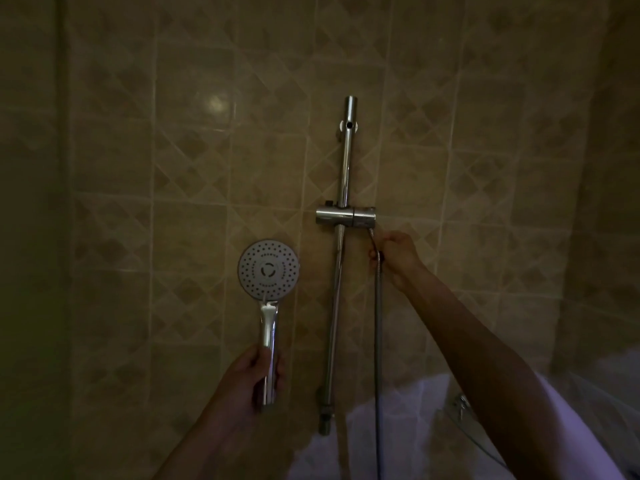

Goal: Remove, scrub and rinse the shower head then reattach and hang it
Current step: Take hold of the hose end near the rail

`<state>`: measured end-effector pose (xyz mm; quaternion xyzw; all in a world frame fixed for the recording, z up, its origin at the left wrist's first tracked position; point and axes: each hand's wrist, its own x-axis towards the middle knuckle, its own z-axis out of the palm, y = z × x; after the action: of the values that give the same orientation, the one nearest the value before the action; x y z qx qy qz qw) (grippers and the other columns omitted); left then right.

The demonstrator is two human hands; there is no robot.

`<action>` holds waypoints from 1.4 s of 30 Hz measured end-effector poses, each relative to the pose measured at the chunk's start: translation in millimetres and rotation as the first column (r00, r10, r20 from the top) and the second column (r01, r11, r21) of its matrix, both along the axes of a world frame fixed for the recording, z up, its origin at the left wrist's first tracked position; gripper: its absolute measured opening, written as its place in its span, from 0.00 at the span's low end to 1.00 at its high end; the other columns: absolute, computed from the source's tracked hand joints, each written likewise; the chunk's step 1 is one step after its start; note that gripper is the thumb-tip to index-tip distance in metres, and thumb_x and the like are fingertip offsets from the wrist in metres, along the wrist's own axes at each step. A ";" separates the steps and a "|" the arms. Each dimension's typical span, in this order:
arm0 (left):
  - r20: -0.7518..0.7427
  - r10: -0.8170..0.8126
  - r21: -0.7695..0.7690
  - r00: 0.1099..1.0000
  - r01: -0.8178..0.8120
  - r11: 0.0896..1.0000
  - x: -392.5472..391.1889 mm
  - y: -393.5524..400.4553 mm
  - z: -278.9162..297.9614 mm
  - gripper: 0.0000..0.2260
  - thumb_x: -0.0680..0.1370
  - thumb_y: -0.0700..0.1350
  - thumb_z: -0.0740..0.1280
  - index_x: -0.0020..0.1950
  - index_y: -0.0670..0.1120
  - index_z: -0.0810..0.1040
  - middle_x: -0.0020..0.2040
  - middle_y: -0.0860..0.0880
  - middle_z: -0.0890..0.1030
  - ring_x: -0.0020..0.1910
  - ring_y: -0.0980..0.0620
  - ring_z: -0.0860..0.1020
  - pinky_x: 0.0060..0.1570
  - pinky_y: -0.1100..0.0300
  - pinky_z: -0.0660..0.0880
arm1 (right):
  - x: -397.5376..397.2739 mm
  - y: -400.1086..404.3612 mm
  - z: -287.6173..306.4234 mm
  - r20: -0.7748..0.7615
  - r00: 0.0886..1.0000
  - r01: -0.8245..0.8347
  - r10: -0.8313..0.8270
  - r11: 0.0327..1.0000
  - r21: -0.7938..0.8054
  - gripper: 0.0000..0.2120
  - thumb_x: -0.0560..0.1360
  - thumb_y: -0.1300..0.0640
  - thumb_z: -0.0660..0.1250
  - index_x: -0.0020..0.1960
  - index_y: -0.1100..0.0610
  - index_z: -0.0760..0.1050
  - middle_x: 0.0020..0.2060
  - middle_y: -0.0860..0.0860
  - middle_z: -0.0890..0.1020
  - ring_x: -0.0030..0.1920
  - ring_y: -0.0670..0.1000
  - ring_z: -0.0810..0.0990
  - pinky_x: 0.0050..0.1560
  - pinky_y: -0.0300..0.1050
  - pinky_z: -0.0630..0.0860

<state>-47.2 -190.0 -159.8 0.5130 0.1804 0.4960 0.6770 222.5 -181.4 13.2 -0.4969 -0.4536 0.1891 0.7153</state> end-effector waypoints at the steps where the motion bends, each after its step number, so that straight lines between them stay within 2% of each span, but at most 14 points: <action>1: 0.004 0.002 0.000 1.000 -0.002 1.000 0.7 -0.7 0.7 0.08 0.79 0.40 0.58 0.46 0.38 0.73 0.30 0.47 0.77 0.24 0.54 0.74 0.23 0.65 0.72 | 0.9 0.6 4.8 0.017 1.000 0.019 -0.020 1.000 0.020 0.11 0.80 0.64 0.61 0.40 0.62 0.74 0.27 0.54 0.74 0.26 0.48 0.71 0.22 0.39 0.68; 3: 0.003 0.016 0.001 1.000 -0.016 1.000 1.7 -0.9 1.0 0.08 0.79 0.40 0.58 0.45 0.38 0.73 0.29 0.47 0.77 0.24 0.54 0.74 0.23 0.64 0.72 | 3.1 0.4 20.9 0.052 0.994 0.090 -0.095 0.992 0.086 0.09 0.80 0.63 0.61 0.44 0.66 0.76 0.23 0.50 0.75 0.22 0.44 0.72 0.23 0.38 0.68; 5: -0.002 0.033 0.000 0.999 -0.033 0.999 1.9 -0.3 1.6 0.08 0.79 0.40 0.58 0.44 0.38 0.74 0.28 0.47 0.77 0.23 0.53 0.74 0.22 0.64 0.71 | 6.2 -3.3 41.1 0.084 0.980 0.165 -0.179 0.975 0.147 0.11 0.80 0.62 0.62 0.43 0.68 0.76 0.25 0.52 0.76 0.21 0.42 0.72 0.23 0.38 0.69; 8: -0.014 0.028 -0.002 1.000 -0.028 1.000 4.7 -3.1 3.5 0.09 0.79 0.41 0.58 0.43 0.39 0.73 0.29 0.46 0.77 0.23 0.52 0.73 0.21 0.63 0.71 | 5.5 -17.5 58.6 0.095 0.991 0.076 -0.095 0.980 0.185 0.15 0.80 0.59 0.62 0.36 0.61 0.74 0.29 0.56 0.74 0.26 0.49 0.71 0.28 0.43 0.68; 10: -0.013 0.022 -0.006 1.000 -0.022 1.000 6.2 -4.2 3.3 0.09 0.79 0.42 0.59 0.43 0.38 0.73 0.29 0.46 0.76 0.23 0.52 0.73 0.21 0.64 0.71 | 3.5 -26.7 59.1 0.101 0.995 0.011 -0.027 0.988 0.155 0.15 0.81 0.58 0.61 0.36 0.60 0.74 0.29 0.55 0.72 0.27 0.50 0.69 0.29 0.45 0.67; 13: -0.021 0.014 0.021 1.000 -0.013 1.000 7.1 -6.7 0.9 0.09 0.74 0.45 0.62 0.44 0.38 0.74 0.30 0.45 0.76 0.24 0.52 0.73 0.22 0.63 0.70 | 10.2 -30.5 44.7 0.123 0.992 0.009 -0.022 0.994 0.110 0.13 0.81 0.56 0.61 0.40 0.58 0.76 0.30 0.53 0.74 0.30 0.49 0.71 0.30 0.44 0.68; 15: -0.022 0.015 0.025 1.000 -0.015 1.000 9.3 -7.4 -3.4 0.08 0.76 0.43 0.62 0.46 0.38 0.74 0.32 0.45 0.76 0.25 0.53 0.73 0.23 0.64 0.71 | 16.9 -31.4 27.9 0.127 0.992 -0.001 -0.012 0.995 0.102 0.11 0.81 0.55 0.62 0.42 0.56 0.78 0.32 0.53 0.75 0.31 0.49 0.72 0.31 0.44 0.70; 19: -0.063 0.024 0.018 0.998 -0.023 1.000 15.3 -9.3 -14.9 0.07 0.78 0.40 0.59 0.46 0.37 0.74 0.32 0.46 0.76 0.25 0.54 0.74 0.24 0.64 0.71 | 21.3 -42.9 -9.3 0.122 0.991 -0.059 0.048 0.995 0.082 0.10 0.81 0.56 0.62 0.45 0.57 0.80 0.34 0.51 0.79 0.37 0.49 0.76 0.42 0.47 0.73; 25: -0.097 0.014 -0.077 0.995 -0.022 0.997 24.0 -13.1 -40.0 0.07 0.76 0.42 0.62 0.46 0.38 0.75 0.32 0.45 0.76 0.25 0.54 0.74 0.23 0.64 0.69 | 21.0 -68.1 -49.4 0.167 0.983 -0.091 0.071 0.989 0.115 0.08 0.80 0.59 0.64 0.49 0.62 0.81 0.41 0.55 0.82 0.44 0.55 0.80 0.54 0.54 0.76; 28: -0.108 0.007 -0.112 0.994 -0.020 0.993 30.3 -18.5 -54.2 0.07 0.76 0.42 0.62 0.45 0.39 0.75 0.31 0.46 0.76 0.25 0.54 0.73 0.22 0.65 0.69 | 15.2 -80.9 -69.7 0.132 0.983 -0.142 0.125 0.981 0.133 0.09 0.80 0.59 0.62 0.54 0.62 0.79 0.43 0.55 0.82 0.45 0.53 0.79 0.51 0.50 0.76; 31: -0.106 0.006 -0.137 0.994 -0.020 0.990 33.3 -27.9 -66.8 0.08 0.76 0.43 0.62 0.43 0.39 0.75 0.29 0.47 0.76 0.24 0.55 0.73 0.22 0.64 0.70 | 0.8 -94.2 -90.9 0.105 0.975 -0.208 0.194 0.968 0.143 0.10 0.82 0.60 0.59 0.54 0.61 0.78 0.42 0.55 0.77 0.38 0.50 0.75 0.40 0.44 0.73; 33: -0.110 0.004 -0.131 0.994 -0.018 0.991 32.1 -34.5 -73.2 0.08 0.73 0.45 0.64 0.42 0.40 0.75 0.30 0.47 0.76 0.25 0.54 0.73 0.25 0.63 0.68 | -8.3 -100.4 -107.1 0.096 0.970 -0.236 0.224 0.963 0.131 0.11 0.82 0.59 0.59 0.54 0.65 0.76 0.41 0.56 0.74 0.36 0.49 0.72 0.37 0.42 0.69; 36: -0.117 0.006 -0.151 0.993 -0.023 0.988 26.9 -42.7 -85.6 0.08 0.73 0.46 0.64 0.43 0.41 0.76 0.31 0.47 0.76 0.26 0.55 0.73 0.23 0.64 0.68 | -20.4 -105.5 -135.9 0.077 0.963 -0.263 0.257 0.961 0.080 0.14 0.82 0.59 0.59 0.54 0.71 0.73 0.39 0.57 0.71 0.34 0.50 0.70 0.36 0.42 0.68; 42: -0.135 0.002 -0.160 0.991 -0.024 0.987 14.0 -61.4 -113.7 0.08 0.76 0.43 0.62 0.47 0.38 0.74 0.34 0.45 0.74 0.27 0.56 0.73 0.25 0.68 0.70 | -43.0 -114.7 -216.5 -0.074 0.956 -0.291 0.283 0.947 -0.133 0.15 0.82 0.55 0.60 0.53 0.68 0.73 0.38 0.54 0.73 0.34 0.49 0.71 0.37 0.43 0.69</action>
<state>-33.2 -251.4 -273.5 0.4876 0.2683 0.4486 0.6993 179.5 -296.1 -203.3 -0.4701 -0.4870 0.3363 0.6548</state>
